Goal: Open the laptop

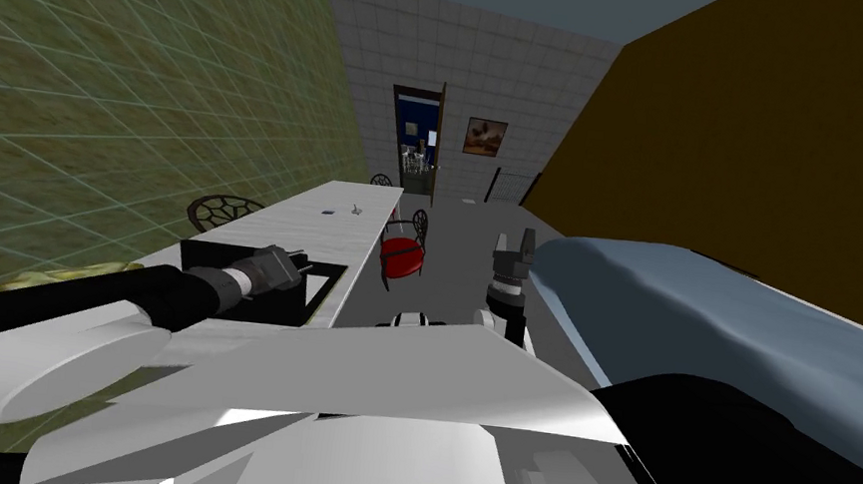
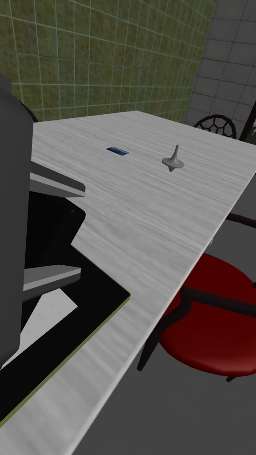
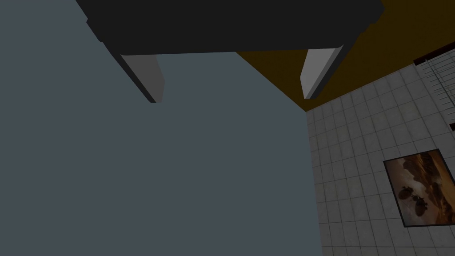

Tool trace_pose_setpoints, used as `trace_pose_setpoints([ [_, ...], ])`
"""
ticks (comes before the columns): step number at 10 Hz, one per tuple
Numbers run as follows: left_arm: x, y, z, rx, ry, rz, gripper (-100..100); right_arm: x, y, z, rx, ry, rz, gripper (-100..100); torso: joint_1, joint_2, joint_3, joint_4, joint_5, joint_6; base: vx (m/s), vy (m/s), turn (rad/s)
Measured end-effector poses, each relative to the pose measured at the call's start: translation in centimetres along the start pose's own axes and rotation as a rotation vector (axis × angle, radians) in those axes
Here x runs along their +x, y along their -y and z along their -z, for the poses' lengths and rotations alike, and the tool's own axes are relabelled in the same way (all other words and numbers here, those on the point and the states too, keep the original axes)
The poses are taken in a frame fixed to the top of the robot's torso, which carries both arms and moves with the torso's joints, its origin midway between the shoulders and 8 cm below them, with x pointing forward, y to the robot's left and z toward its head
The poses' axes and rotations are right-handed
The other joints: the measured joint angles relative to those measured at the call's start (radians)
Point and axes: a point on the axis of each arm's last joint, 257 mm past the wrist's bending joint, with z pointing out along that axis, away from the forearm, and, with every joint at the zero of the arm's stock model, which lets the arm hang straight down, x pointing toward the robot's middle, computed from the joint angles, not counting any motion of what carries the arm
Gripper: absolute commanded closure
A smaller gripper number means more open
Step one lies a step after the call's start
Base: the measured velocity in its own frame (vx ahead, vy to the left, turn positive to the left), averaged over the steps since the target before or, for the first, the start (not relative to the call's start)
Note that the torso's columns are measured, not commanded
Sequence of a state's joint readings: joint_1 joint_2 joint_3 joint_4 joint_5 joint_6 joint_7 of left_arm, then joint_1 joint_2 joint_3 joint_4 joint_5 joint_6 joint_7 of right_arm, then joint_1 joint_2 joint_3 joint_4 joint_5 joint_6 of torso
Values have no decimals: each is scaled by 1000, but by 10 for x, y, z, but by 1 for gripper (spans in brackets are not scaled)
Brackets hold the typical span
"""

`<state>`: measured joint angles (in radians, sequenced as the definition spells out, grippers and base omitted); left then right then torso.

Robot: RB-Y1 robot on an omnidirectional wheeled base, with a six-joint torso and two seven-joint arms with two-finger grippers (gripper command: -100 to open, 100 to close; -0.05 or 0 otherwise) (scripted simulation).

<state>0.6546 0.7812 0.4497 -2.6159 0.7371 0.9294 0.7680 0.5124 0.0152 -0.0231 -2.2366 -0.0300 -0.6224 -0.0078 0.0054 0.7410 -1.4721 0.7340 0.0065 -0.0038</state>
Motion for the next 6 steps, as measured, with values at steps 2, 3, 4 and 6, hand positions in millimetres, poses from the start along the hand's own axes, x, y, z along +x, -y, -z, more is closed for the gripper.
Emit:
trace_pose_setpoints([
  [2, -6, -4, 3, -37, 24, 4, 100, 0, 0, 0, 0, 0, 0, 0, 1, 2, 1, 2, -1, 0, 44, -15, -22],
  [3, -9, -6, 4, -59, 37, 5, 100, 0, 0, 0, 0, 0, 0, 0, 0, 2, 1, 2, -2, 0, 42, -3, -23],
  [4, -11, -9, 4, -71, 49, 7, 100, 0, 0, 0, 0, 0, 0, 0, -1, 2, 1, 1, -1, 0, 51, -14, -53],
  [6, -22, -15, 10, -119, 85, 11, 100, 0, 0, 0, 0, 0, 0, 0, -1, -1, -1, 0, -1, -1, 72, -20, -35],
])
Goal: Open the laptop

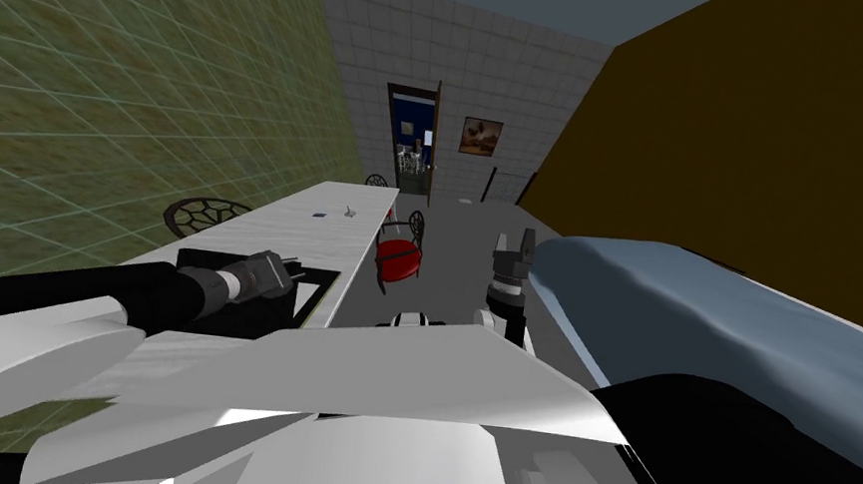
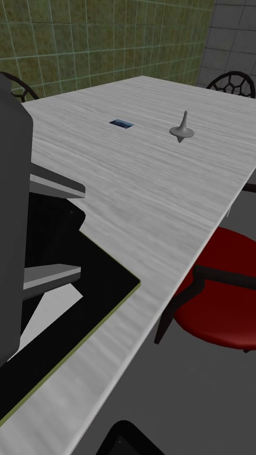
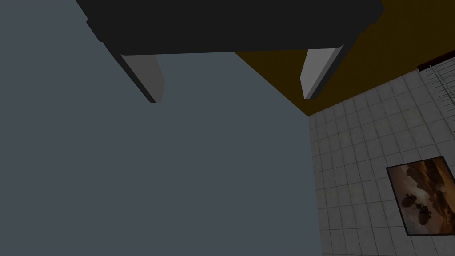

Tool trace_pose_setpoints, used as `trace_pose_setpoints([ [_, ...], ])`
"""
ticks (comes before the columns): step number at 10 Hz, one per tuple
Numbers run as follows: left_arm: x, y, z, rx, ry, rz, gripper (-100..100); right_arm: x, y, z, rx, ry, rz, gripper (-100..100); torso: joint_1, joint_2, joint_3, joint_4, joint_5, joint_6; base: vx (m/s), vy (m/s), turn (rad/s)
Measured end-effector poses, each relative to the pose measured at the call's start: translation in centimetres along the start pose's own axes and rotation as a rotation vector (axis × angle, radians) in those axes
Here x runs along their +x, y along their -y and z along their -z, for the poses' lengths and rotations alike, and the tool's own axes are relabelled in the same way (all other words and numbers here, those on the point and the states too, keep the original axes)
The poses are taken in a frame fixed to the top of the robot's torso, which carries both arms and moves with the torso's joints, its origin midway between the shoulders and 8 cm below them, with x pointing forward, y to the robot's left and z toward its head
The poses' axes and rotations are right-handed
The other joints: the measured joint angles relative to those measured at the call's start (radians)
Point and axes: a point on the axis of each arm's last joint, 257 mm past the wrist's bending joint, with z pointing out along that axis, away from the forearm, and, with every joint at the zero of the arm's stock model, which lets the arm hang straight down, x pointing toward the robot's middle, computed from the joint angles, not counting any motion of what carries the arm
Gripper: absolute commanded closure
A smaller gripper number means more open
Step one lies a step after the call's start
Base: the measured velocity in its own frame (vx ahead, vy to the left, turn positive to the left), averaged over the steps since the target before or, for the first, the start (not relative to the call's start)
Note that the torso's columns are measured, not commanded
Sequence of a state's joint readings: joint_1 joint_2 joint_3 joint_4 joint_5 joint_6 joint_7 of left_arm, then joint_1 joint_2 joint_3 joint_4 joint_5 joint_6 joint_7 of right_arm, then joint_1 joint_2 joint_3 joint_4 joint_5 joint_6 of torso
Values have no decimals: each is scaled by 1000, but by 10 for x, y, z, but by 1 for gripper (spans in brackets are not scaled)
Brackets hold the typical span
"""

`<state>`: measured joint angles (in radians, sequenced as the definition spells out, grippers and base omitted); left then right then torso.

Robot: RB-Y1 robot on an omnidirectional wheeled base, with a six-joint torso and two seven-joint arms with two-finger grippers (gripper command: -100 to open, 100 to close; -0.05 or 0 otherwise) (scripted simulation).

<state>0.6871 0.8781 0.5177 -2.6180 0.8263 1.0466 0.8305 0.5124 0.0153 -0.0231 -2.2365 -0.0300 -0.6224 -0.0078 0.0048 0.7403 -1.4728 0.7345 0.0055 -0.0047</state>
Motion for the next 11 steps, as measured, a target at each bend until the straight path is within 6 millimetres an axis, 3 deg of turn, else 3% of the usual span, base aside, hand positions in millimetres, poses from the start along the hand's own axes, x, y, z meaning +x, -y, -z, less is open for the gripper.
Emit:
trace_pose_setpoints([
  [2, -3, -5, 1, -26, 15, 3, 100, 0, 0, 0, 0, 0, 0, 0, 1, 0, -1, 3, -3, 2, 56, -15, -46],
  [8, -28, -48, 7, -186, 99, 22, 100, 0, 0, 0, 0, 0, 0, 0, -1, 1, -1, 4, -4, 3, 89, 8, -31],
  [9, -32, -58, 10, -218, 118, 26, -100, 0, 0, 0, 0, 0, 0, 0, -3, 0, -2, 4, -5, 3, 27, 10, -66],
  [11, -33, -47, 15, -217, 128, 34, -100, 0, 0, 0, 0, 0, 0, 0, -6, 3, 0, 5, -6, 4, -54, -1, -52],
])
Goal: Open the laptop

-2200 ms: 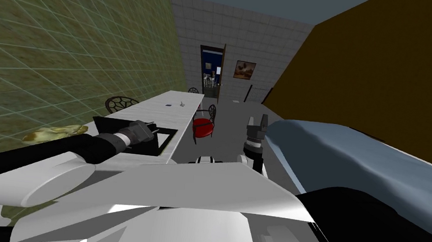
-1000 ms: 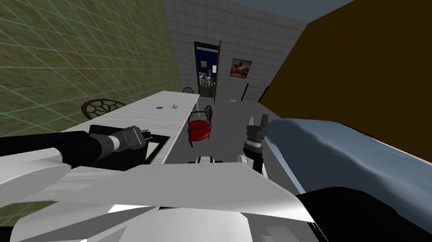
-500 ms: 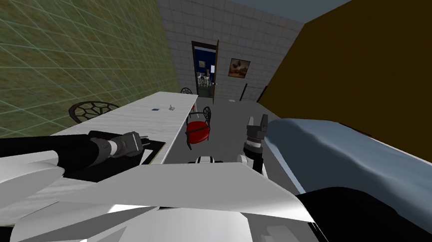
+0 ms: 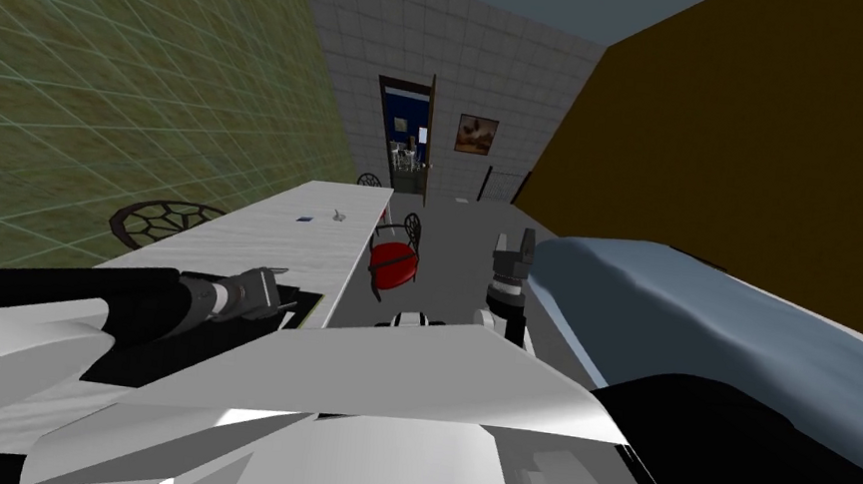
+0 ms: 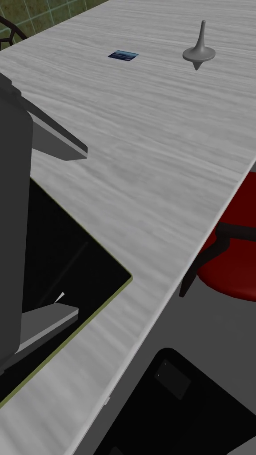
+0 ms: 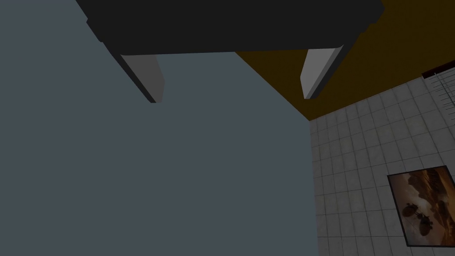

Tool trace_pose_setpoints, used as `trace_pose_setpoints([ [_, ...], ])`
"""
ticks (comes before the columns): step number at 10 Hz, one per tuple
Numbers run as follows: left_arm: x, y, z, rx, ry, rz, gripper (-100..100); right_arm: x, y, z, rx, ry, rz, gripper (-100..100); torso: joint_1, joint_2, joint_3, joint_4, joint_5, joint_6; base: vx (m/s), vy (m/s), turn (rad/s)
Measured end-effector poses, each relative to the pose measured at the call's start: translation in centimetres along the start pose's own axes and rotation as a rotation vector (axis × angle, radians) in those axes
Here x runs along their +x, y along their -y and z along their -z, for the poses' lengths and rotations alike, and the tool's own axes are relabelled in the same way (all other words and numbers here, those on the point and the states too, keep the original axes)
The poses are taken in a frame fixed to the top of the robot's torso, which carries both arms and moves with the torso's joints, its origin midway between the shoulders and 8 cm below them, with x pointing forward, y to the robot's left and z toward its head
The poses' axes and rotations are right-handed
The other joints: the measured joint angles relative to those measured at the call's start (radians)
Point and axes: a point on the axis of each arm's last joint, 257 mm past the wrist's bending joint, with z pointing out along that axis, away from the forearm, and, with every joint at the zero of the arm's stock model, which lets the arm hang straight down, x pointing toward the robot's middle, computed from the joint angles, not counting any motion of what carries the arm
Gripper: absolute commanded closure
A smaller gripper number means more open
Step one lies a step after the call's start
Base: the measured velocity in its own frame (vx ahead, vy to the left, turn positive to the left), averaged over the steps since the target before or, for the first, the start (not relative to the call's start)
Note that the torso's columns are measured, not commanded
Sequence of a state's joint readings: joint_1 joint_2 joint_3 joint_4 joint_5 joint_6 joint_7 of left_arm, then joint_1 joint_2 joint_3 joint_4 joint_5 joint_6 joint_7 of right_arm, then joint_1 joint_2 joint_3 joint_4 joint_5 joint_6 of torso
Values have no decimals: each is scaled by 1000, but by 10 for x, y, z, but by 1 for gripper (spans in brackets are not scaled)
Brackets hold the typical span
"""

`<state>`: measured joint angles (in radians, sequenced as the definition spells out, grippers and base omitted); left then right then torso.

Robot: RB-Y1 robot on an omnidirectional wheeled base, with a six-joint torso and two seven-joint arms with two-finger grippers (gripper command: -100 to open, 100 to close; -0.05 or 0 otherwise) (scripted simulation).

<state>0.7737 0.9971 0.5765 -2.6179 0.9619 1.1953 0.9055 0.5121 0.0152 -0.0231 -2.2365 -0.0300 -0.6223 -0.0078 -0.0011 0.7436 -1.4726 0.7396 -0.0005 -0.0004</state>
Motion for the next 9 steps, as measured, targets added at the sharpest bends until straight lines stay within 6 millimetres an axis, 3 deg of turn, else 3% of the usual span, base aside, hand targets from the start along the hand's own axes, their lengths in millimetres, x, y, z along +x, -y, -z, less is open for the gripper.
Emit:
trace_pose_setpoints([
  [7, 8, 33, 25, 11, 13, 22, -100, 0, 0, 0, 0, 0, 0, 0, 1, -6, -3, -2, 0, 0, -31, -2, -39],
  [8, 8, 34, 26, 11, 13, 23, 0, 0, 0, 0, 0, 0, 0, 0, 1, -6, -3, -2, 1, 0, 0, 0, 0],
  [9, 8, 33, 26, 11, 13, 23, 0, 0, 0, 0, 0, 0, 0, 0, 1, -6, -4, -2, 1, 0, 0, 0, 0],
])
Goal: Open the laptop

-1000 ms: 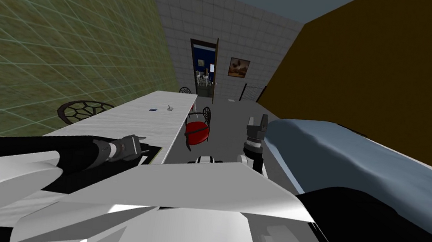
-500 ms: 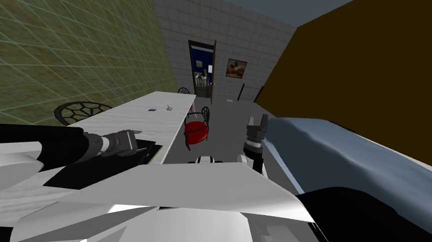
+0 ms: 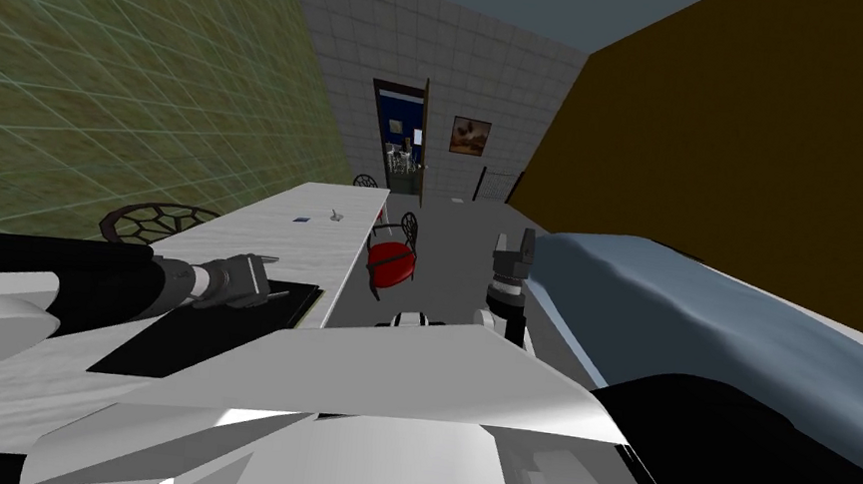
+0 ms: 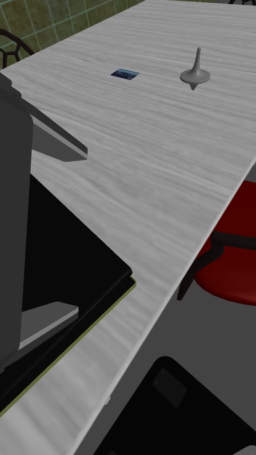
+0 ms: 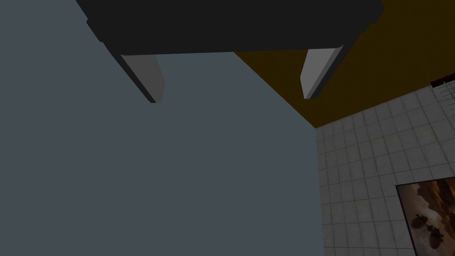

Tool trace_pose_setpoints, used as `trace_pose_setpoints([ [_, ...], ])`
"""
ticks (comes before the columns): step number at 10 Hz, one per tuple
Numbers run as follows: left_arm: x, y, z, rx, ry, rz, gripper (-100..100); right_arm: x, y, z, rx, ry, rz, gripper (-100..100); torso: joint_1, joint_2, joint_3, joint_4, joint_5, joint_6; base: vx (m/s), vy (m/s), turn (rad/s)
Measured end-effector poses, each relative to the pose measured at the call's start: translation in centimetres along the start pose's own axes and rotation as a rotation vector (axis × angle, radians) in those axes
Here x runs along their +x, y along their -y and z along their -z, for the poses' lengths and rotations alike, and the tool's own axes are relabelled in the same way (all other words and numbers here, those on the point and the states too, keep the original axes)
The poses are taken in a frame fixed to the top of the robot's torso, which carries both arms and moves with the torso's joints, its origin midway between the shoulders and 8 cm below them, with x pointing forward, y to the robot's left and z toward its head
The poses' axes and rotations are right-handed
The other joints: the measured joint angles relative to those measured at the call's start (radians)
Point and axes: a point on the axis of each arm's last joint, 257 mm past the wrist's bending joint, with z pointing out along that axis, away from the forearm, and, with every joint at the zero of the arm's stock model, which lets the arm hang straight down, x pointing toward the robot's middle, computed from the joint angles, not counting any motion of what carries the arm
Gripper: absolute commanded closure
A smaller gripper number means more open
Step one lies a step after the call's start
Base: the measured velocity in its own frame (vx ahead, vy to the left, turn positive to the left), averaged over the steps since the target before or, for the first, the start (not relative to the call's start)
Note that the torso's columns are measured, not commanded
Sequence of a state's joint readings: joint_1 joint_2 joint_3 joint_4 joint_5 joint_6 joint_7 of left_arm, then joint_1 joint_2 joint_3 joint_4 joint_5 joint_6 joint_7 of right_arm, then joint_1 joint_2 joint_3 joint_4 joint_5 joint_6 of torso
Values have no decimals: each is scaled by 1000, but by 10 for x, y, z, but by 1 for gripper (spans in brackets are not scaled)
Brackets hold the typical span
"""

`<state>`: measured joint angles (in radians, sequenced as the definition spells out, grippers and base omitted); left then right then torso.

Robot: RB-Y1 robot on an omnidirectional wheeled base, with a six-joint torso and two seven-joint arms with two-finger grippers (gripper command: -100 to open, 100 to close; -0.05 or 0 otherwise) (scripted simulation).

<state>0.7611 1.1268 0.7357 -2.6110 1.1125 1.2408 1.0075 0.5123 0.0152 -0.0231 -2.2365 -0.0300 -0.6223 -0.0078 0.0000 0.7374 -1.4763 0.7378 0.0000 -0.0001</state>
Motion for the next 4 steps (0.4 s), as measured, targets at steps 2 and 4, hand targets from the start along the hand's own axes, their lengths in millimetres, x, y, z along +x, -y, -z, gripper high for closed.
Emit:
trace_pose_setpoints([
  [2, 0, 0, 0, 0, 0, 0, 0, 0, 0, 0, 0, 0, 0, 0, 0, 0, 0, 0, 0, 0, 0, 0, 0],
  [4, 0, 0, 0, 0, 0, 0, 0, 0, 0, 0, 0, 0, 0, 0, 0, 1, 0, 0, 0, 0, 0, 0, 0],
])
